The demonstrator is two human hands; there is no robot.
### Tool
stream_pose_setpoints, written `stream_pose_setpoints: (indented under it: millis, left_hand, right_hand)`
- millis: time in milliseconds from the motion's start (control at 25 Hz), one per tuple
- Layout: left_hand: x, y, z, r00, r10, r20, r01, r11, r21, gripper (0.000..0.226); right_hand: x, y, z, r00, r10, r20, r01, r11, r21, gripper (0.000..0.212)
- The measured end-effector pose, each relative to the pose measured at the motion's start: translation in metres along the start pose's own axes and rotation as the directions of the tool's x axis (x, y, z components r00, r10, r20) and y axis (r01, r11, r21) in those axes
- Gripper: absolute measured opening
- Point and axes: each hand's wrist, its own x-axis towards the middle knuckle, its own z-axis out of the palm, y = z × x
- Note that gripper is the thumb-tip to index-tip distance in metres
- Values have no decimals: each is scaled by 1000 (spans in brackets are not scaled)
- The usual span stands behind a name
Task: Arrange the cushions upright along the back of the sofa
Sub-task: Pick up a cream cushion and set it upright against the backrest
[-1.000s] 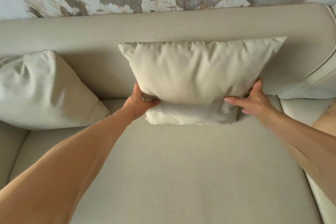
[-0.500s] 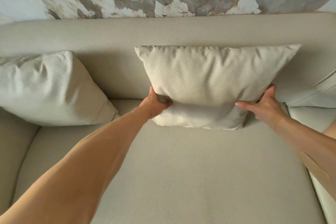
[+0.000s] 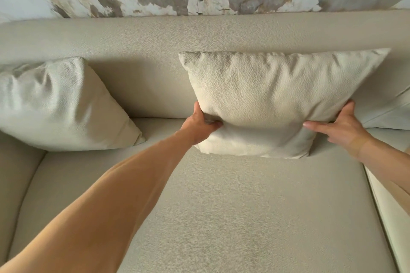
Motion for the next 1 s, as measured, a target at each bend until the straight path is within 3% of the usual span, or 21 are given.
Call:
stream_pose_setpoints:
  millis: [320,760,1000]
  left_hand:
    - [6,-6,-2,1000,2,-27,-3,998,-55,87]
    - [-25,16,-40,994,55,-97,-63,995,-73,84]
    - [-77,36,-99,985,111,-130,-95,987,128,80]
  right_hand:
    - [1,1,11,1000,17,25,-20,991,135,103]
    - [-38,-41,-17,998,-22,-54,21,1000,-5,98]
    - [-107,-91,-40,988,-154,2,152,973,-171,109]
